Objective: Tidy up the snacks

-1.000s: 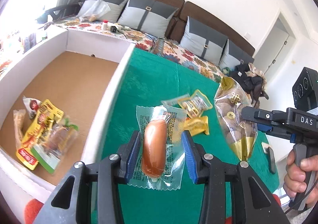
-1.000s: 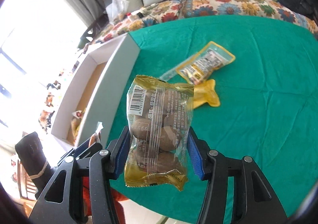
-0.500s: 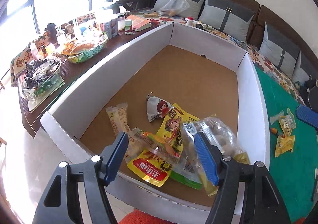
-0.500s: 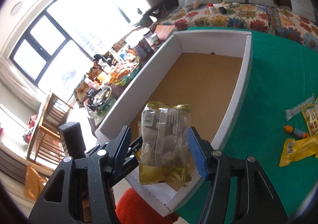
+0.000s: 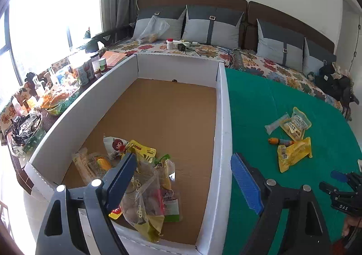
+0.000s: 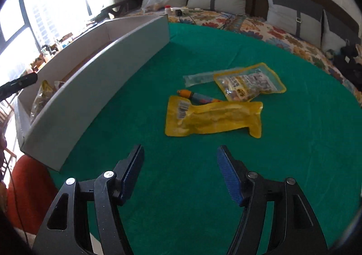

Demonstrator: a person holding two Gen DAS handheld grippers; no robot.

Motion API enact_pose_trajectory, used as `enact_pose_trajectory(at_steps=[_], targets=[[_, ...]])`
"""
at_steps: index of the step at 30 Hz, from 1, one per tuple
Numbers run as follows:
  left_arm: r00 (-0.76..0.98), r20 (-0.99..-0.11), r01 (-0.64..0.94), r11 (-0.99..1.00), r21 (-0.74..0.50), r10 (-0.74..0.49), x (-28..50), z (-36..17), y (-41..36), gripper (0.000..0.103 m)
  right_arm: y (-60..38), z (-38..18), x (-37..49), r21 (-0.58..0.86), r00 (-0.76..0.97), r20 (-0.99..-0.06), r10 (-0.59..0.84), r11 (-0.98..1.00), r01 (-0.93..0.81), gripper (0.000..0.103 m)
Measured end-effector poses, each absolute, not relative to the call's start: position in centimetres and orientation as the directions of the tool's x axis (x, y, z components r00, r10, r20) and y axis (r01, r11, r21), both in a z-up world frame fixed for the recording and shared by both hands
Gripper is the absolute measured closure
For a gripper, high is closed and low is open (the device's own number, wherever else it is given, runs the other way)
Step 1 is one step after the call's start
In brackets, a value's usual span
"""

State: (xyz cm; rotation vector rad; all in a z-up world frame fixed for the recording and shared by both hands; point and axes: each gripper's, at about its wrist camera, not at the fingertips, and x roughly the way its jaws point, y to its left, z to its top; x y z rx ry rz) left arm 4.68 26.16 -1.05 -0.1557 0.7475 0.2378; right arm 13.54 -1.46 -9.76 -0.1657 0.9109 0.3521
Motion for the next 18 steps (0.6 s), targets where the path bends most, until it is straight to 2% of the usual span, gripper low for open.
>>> enact_pose_trajectory(at_steps=[5,11,15,18], targets=[[0.672,-0.707,-0.227,0.970,0.084,0.219,6.3,-2.4,23.1,0.019,-10.7,-12.2,12.6,-0.021,0.610,-0.787,0.095,0.984,-0.180,0.033],[0.630,-0.721,-0.217,0.957,0.192,0.288,6.7,-3.3,21.6,0.019,-14.1,-13.3,13.0,-0.021,0.629,-0.777,0.020,0.998,-0.058,0.033],[0.603,-0.742,-0.202,0.956,0.213,0.293,6.6,-3.7,21.4,0.019,-14.3,-14.3,13.9,-0.018,0.617,-0.787,0.008,0.999,-0.035,0.033],[0.591,-0.753,-0.196,0.957,0.215,0.290,6.4,-3.8,21.4,0.019,-14.7,-14.7,13.5,-0.011,0.630,-0.776,0.008,1.000,-0.026,0.028]])
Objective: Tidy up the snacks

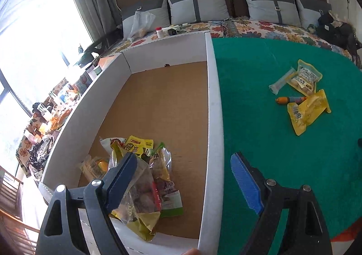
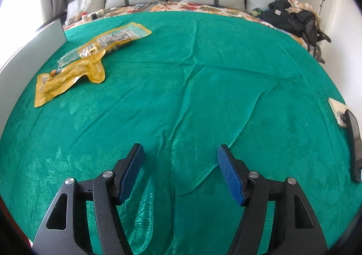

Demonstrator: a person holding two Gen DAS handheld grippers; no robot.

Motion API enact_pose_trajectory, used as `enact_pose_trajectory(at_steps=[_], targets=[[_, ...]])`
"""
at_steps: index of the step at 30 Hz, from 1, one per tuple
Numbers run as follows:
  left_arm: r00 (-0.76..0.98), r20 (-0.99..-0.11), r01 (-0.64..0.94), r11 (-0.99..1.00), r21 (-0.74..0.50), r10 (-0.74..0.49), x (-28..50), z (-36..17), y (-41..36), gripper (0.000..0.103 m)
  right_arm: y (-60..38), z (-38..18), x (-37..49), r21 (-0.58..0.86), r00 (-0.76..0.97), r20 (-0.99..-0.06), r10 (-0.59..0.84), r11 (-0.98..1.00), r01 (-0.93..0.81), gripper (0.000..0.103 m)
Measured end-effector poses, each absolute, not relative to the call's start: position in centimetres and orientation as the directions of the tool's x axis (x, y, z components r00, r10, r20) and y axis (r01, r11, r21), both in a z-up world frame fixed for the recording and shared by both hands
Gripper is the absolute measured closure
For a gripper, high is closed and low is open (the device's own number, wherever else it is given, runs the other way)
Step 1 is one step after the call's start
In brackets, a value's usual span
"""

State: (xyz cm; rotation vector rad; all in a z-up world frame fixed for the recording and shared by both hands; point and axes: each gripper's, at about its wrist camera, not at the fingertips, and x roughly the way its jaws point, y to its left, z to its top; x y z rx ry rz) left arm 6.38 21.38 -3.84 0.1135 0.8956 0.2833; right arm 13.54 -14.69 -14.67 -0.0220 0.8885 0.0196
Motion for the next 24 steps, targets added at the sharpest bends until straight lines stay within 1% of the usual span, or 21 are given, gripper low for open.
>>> enact_pose_trajectory(at_steps=[5,9,11,12,13,16,18,21,24], targets=[[0.595,-0.756,-0.202,0.961,0.188,0.273,6.2,-3.7,21.5,0.019,-15.3,-14.9,13.5,0.000,0.638,-0.770,0.002,1.000,-0.003,0.021],[0.650,-0.686,-0.273,0.943,0.191,0.327,5.3,-2.3,20.9,0.018,-15.2,-15.0,13.7,-0.001,0.639,-0.769,-0.001,1.000,-0.001,0.020],[0.685,-0.644,-0.275,0.939,0.204,0.341,4.9,-1.6,19.5,0.015,-15.2,-15.1,13.6,-0.004,0.640,-0.768,-0.003,1.000,0.001,0.020],[0.705,-0.626,-0.260,0.943,0.210,0.333,4.8,-1.3,18.5,0.011,-15.2,-15.1,13.6,-0.004,0.640,-0.768,-0.004,1.000,0.001,0.020],[0.722,-0.615,-0.235,0.948,0.214,0.318,4.8,-1.0,17.5,0.008,-15.2,-15.1,13.6,-0.005,0.640,-0.768,-0.004,1.000,0.001,0.020],[0.760,-0.613,-0.107,0.971,0.214,0.218,5.4,-0.7,13.9,0.004,-15.1,-15.1,13.6,-0.005,0.640,-0.768,-0.004,1.000,0.001,0.020],[0.749,-0.653,0.020,0.981,0.192,0.113,6.4,-1.3,11.6,0.004,-15.1,-15.1,13.6,-0.005,0.640,-0.768,-0.004,1.000,0.001,0.020],[0.667,-0.744,0.209,0.969,0.134,-0.041,8.8,-3.2,8.1,0.004,-15.1,-15.1,13.6,-0.005,0.640,-0.768,-0.004,1.000,0.001,0.020],[0.599,-0.795,0.308,0.944,0.118,-0.096,11.6,-4.9,5.4,0.004,-15.1,-15.1,13.6,-0.005,0.640,-0.768,-0.004,1.000,0.000,0.020]])
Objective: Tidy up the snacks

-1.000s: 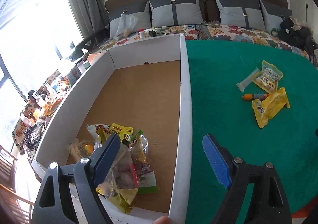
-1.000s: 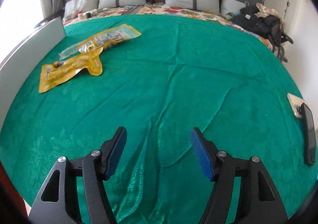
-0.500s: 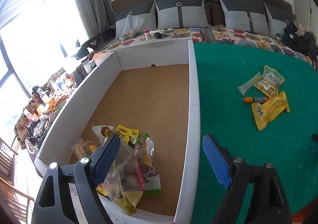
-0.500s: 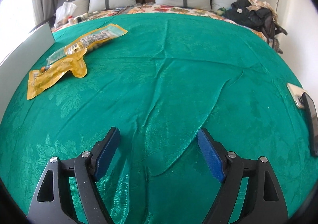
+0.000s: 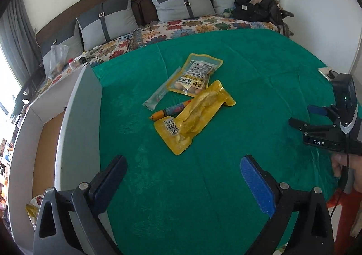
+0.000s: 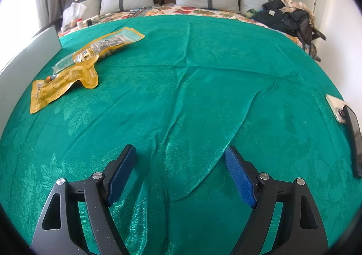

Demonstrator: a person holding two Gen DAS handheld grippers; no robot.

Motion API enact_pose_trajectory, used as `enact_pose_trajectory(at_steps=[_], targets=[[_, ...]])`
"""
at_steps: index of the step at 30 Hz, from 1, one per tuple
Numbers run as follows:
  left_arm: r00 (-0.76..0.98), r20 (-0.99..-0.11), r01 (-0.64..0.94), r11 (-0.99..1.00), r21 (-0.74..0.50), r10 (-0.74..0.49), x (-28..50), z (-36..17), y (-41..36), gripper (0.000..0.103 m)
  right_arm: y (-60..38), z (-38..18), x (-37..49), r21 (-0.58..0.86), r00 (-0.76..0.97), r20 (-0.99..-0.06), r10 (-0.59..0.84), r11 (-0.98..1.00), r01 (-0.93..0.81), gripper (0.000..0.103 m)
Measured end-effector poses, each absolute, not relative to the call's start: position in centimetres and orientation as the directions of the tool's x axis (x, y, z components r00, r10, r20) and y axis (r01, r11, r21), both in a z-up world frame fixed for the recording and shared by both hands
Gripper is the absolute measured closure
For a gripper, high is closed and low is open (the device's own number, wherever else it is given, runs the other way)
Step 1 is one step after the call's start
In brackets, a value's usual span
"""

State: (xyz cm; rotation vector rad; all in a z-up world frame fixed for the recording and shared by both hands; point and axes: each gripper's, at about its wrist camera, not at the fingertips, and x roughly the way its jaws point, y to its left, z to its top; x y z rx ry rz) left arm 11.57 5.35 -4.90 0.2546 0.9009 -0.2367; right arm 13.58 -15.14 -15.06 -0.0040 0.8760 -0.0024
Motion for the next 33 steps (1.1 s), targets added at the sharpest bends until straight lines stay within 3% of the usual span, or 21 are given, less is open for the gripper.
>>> enact_pose_trajectory(at_steps=[10,13,15,17,21,23,25,33], targets=[[0.444,-0.893,0.324,0.942,0.086,-0.072,23.6,-9.8,2.1,0.004,-15.1,-15.1,13.6,-0.003,0.640,-0.768,-0.002,1.000,0.000,0.020],[0.373,-0.927,0.365,0.926,0.096,-0.051,23.9,-12.0,1.1,0.008,-15.2,-15.1,13.5,0.001,0.640,-0.768,0.002,1.000,-0.002,0.019],[0.320,-0.941,0.414,0.910,0.031,-0.113,23.0,-12.2,0.3,0.015,-15.3,-15.1,13.5,0.004,0.640,-0.768,0.005,1.000,-0.004,0.019],[0.290,-0.944,0.461,0.887,-0.008,-0.159,21.8,-12.0,-0.5,0.016,-15.3,-15.1,13.4,0.005,0.640,-0.768,0.007,1.000,-0.004,0.019],[0.330,-0.940,0.435,0.898,0.068,-0.088,21.4,-12.0,-1.2,0.017,-15.3,-15.0,13.4,0.005,0.640,-0.768,0.007,1.000,-0.004,0.018],[0.321,-0.943,0.392,0.919,0.044,-0.092,21.9,-12.3,-1.0,0.028,-15.3,-15.0,13.4,0.005,0.640,-0.768,0.007,1.000,-0.004,0.018],[0.324,-0.935,0.339,0.940,-0.029,-0.145,22.2,-11.9,-0.3,0.055,-15.3,-15.0,13.4,0.006,0.640,-0.768,0.008,1.000,-0.005,0.018],[0.329,-0.917,0.277,0.952,-0.133,-0.224,14.1,-11.3,2.2,0.057,-15.2,-15.0,13.4,0.005,0.640,-0.768,0.006,1.000,-0.004,0.018]])
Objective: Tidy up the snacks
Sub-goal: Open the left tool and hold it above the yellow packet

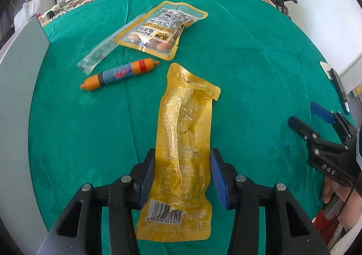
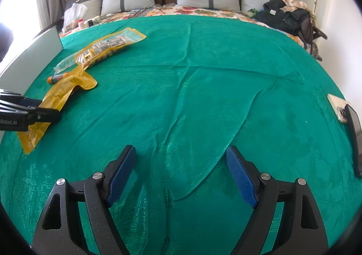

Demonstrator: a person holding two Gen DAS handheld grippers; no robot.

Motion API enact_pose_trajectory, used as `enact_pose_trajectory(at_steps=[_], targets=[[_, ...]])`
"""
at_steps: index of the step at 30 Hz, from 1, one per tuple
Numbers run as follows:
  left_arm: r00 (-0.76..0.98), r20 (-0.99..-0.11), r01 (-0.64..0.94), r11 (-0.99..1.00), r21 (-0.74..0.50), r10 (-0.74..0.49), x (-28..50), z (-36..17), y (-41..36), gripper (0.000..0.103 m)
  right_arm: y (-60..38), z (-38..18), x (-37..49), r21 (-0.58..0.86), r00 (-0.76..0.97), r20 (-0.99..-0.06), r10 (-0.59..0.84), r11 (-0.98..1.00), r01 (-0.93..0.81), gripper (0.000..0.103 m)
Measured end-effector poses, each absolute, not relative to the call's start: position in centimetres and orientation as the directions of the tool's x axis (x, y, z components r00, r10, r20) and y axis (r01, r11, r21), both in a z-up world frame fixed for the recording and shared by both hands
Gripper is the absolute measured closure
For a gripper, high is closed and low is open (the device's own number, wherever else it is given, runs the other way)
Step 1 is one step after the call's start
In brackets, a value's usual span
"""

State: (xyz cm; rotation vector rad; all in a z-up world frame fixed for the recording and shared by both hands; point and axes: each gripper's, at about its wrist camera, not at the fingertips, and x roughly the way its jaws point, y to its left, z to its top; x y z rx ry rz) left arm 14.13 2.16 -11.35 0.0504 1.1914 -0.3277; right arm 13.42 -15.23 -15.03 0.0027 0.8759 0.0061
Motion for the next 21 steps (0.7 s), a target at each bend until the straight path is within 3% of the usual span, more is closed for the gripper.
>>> enact_pose_trajectory(at_steps=[5,11,13,15,19,21], targets=[[0.402,-0.900,0.133,0.983,-0.126,-0.170,8.7,-11.1,7.1,0.057,-15.2,-15.0,13.4,0.004,0.640,-0.768,0.006,1.000,-0.004,0.018],[0.477,-0.875,-0.011,0.995,-0.096,-0.080,9.4,-11.8,11.2,0.052,-15.2,-15.0,13.4,0.005,0.640,-0.768,0.007,1.000,-0.004,0.019],[0.489,-0.870,-0.022,0.997,-0.073,-0.052,9.5,-12.2,11.2,0.032,-15.2,-15.0,13.4,0.005,0.640,-0.768,0.007,1.000,-0.005,0.019],[0.506,-0.862,-0.031,0.998,-0.054,-0.031,9.6,-12.8,11.4,0.020,-15.2,-15.0,13.4,0.005,0.640,-0.768,0.007,1.000,-0.005,0.019],[0.559,-0.829,-0.022,1.000,-0.012,0.002,9.1,-13.6,10.5,0.003,-15.2,-15.0,13.4,0.004,0.640,-0.768,0.006,1.000,-0.004,0.019],[0.569,-0.822,-0.022,1.000,-0.013,0.002,9.3,-13.8,10.4,0.000,-15.2,-15.0,13.4,0.004,0.640,-0.768,0.006,1.000,-0.004,0.019]])
